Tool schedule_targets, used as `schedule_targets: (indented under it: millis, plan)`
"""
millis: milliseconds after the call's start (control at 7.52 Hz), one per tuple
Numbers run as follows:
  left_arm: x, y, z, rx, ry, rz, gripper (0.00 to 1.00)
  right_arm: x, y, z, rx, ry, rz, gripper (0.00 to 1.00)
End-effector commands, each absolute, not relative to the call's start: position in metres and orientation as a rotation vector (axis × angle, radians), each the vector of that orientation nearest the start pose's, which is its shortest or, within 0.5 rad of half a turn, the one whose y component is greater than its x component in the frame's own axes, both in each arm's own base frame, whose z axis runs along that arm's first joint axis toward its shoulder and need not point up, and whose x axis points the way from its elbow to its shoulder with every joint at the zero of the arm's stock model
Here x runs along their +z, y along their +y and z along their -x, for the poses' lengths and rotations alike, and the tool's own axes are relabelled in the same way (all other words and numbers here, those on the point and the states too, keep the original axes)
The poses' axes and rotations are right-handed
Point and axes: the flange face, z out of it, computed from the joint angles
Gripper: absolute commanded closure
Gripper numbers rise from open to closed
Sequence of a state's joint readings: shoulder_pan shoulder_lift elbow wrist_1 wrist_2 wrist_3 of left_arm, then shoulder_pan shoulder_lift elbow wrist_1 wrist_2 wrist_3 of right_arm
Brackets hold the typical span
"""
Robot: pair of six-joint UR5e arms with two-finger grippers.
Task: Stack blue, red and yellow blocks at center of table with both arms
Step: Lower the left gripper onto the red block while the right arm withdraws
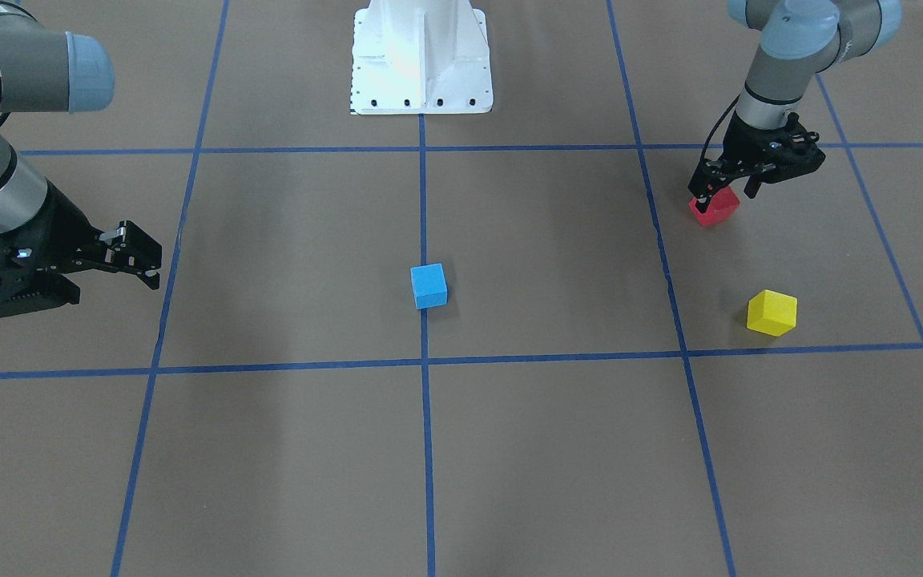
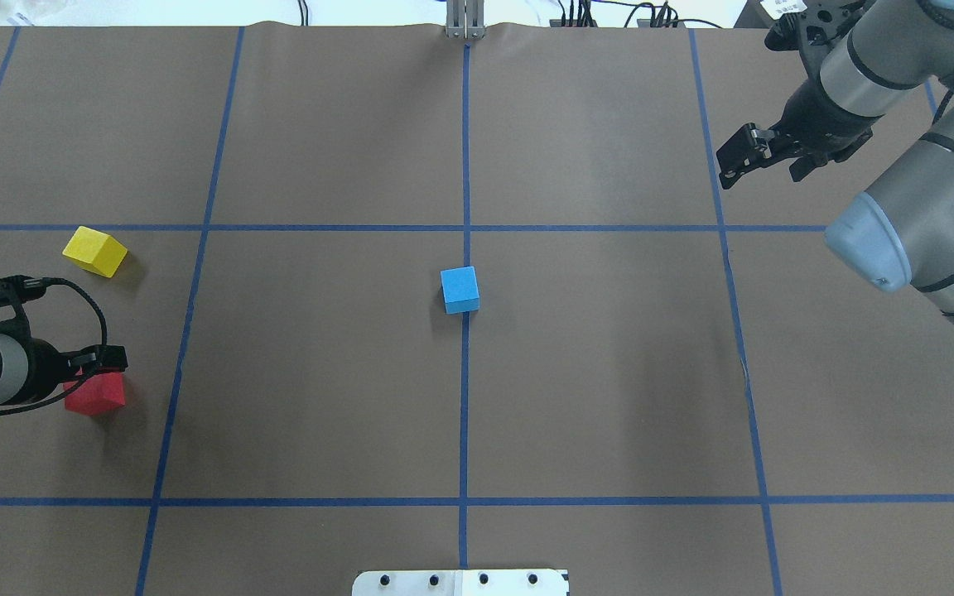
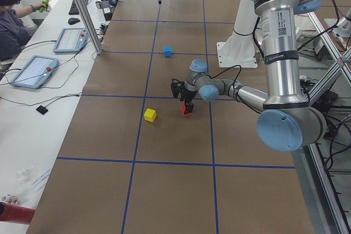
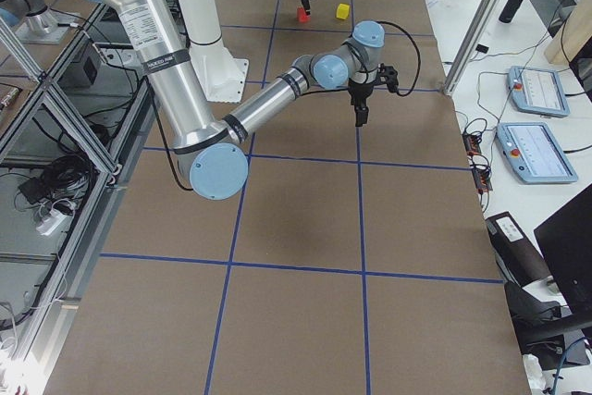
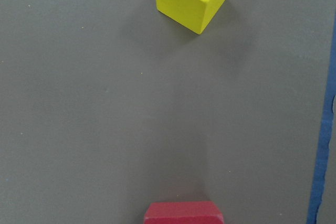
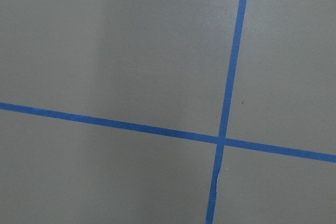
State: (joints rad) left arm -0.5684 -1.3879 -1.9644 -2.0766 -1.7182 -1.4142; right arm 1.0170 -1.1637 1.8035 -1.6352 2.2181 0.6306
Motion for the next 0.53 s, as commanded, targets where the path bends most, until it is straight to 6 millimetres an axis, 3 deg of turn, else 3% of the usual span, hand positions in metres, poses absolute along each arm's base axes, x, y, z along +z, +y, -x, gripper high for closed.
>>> schedule_targets:
  millis: [0,133,266,399]
  plan:
    - [0.5177,-0.3457,-0.3217,-0.338,0.708,-0.116,0.01,0.3319,-0.5574,0.2584,-0.110,-0.829,-0.107,0.00]
    - [0.5201,-0.3444,-0.3235,-0.333,0.704,-0.113,0.15,0.3319,-0.5573,0.2585,-0.103,-0.831,-0.103,0.00]
    - [0.5207,-0.3436,-0.3226,-0.331,0.703,-0.112,0.44,0.3303,-0.5569,0.2592,-0.104,-0.831,-0.106,0.00]
    - [0.5201,-0.3434,-0.3226,-0.331,0.703,-0.110,0.85,0.3296,-0.5566,0.2590,-0.104,-0.832,-0.107,0.00]
